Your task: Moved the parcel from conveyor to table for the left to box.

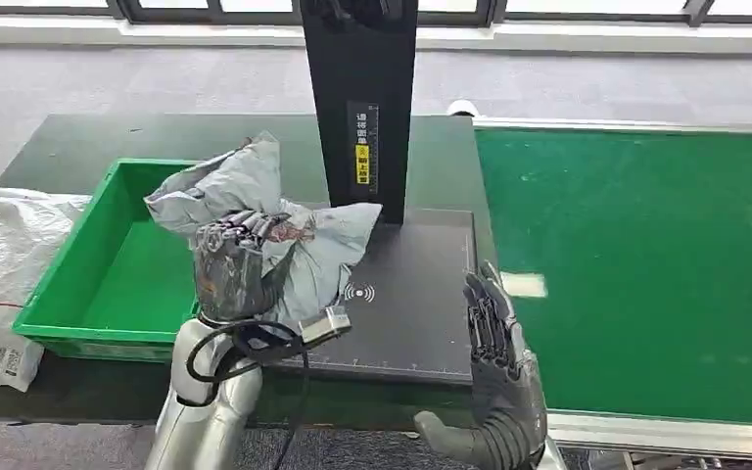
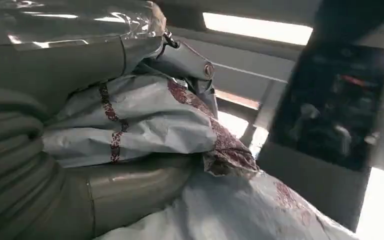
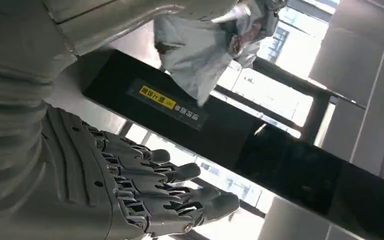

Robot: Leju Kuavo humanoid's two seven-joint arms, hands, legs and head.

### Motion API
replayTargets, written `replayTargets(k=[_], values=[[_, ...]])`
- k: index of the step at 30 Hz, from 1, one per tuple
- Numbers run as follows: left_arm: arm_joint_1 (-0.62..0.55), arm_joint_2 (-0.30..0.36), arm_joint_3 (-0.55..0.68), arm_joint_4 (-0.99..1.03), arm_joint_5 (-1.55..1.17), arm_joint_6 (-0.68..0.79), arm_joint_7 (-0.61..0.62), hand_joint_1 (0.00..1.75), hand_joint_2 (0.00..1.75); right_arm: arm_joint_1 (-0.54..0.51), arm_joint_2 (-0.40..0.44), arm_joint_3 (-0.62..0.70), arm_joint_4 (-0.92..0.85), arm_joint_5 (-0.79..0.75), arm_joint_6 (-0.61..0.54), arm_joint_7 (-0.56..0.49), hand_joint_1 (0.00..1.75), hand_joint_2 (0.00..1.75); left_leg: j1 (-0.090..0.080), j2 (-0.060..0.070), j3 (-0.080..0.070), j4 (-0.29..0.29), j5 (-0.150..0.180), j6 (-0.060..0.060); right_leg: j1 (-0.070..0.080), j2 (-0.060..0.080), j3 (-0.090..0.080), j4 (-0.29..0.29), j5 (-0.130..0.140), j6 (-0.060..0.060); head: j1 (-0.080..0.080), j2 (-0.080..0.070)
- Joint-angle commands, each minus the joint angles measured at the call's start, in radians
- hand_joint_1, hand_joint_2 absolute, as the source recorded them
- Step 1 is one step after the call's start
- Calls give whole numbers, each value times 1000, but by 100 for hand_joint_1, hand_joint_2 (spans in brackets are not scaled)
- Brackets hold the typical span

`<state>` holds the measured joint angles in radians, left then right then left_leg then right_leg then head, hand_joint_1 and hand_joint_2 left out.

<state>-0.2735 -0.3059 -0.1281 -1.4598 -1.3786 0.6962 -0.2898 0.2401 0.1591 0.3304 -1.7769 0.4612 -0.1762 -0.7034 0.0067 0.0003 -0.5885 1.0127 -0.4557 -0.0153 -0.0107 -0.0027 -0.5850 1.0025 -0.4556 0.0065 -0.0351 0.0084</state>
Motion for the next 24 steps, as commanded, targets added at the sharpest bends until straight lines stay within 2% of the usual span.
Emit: replayTargets(k=[1,3,7,9,16,24], values=[[-392,166,237,438,58,2,93,175,175,-50,-32,28,42,-24,23,5,0,175,0,2,2,-2,2,-1,0,2,1,-1,2,-2,0,0],[-506,219,302,631,71,2,110,175,175,-58,-37,35,56,-35,27,5,0,175,1,0,2,-1,2,-2,1,1,1,0,2,-3,0,0],[-595,277,410,833,45,2,136,175,175,-71,-40,46,67,-42,35,5,0,175,1,3,2,-1,4,-3,1,3,0,1,4,-4,0,0],[-635,305,423,968,30,2,175,175,175,-76,-30,33,75,-34,45,5,0,175,0,5,3,-1,4,-4,2,5,0,1,5,-5,0,0],[-640,310,425,987,27,2,180,175,175,-76,-29,30,74,-34,47,5,0,175,3,2,1,-1,5,-4,3,3,-1,0,5,-5,0,0],[-644,354,425,1132,-74,-70,381,175,175,-104,-22,10,103,-19,68,5,0,175,3,3,0,-2,5,-4,3,4,-1,-1,6,-6,0,0]])
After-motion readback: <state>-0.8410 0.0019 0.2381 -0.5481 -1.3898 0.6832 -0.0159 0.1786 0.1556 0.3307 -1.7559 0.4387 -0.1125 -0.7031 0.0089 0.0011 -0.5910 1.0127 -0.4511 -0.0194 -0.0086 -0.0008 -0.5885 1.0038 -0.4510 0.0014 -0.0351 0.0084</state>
